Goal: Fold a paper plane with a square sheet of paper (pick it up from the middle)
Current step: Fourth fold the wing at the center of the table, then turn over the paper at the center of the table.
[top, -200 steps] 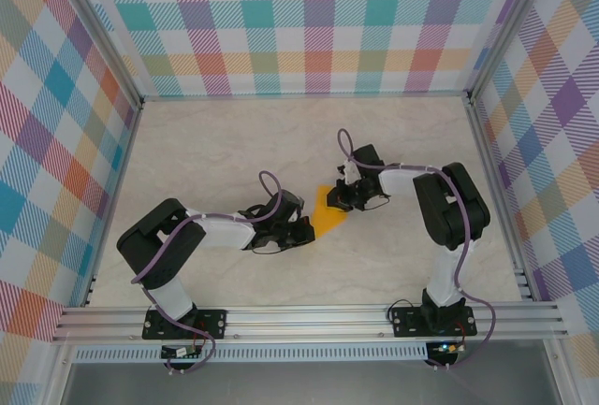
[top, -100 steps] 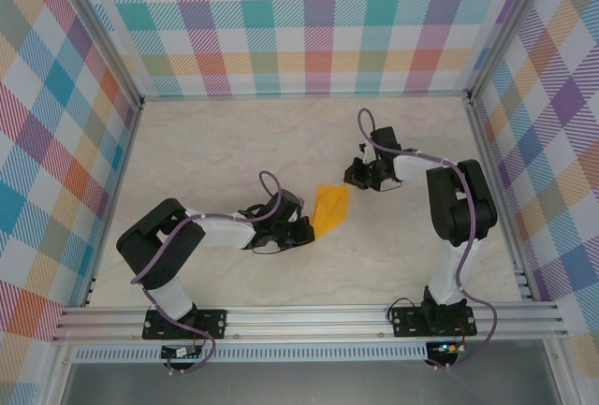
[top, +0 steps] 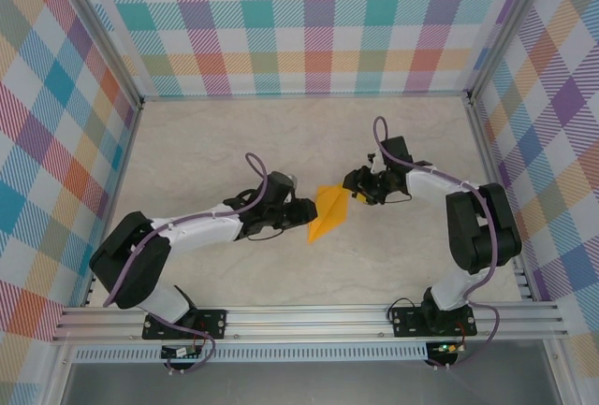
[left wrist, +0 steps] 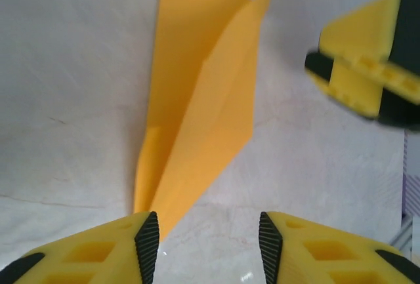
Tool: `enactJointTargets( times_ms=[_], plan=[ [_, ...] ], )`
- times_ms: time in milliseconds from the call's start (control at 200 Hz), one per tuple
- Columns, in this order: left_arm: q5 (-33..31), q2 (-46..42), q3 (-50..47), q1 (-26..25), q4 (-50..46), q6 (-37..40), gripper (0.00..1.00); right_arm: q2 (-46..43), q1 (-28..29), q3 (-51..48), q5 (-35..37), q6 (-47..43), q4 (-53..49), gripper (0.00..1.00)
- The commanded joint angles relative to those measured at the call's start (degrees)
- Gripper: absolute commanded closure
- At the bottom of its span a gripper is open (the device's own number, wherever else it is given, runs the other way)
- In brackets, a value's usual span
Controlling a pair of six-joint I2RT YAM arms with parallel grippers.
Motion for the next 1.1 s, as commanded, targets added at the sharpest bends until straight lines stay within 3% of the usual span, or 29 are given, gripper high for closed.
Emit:
enactJointTargets(
  times_ms=[0, 400, 810, 1095],
  plan=[
    [-6.58, -2.12, -0.31, 1.64, -4.55, -0.21, 0.47, 1.01, 0.84, -1.04, -5.61, 2.04, 2.72, 0.54],
    [-8.99, -2.25, -3.47, 3.97, -3.76, -2.96, 0.22, 6.18, 3.63, -0.01, -7.96, 2.22, 5.29, 0.58],
    [-3.84, -2.6, -6.96, 6.39, 1.67, -4.04, 0.12, 10.49, 6.35, 1.92, -9.06, 2.43, 7.77, 0.62],
    [3.13, -3.53, -9.61, 8.93, 6.81, -4.72, 0.1, 10.24, 6.73, 0.9, -10.12, 5.22, 13.84, 0.79]
  ],
)
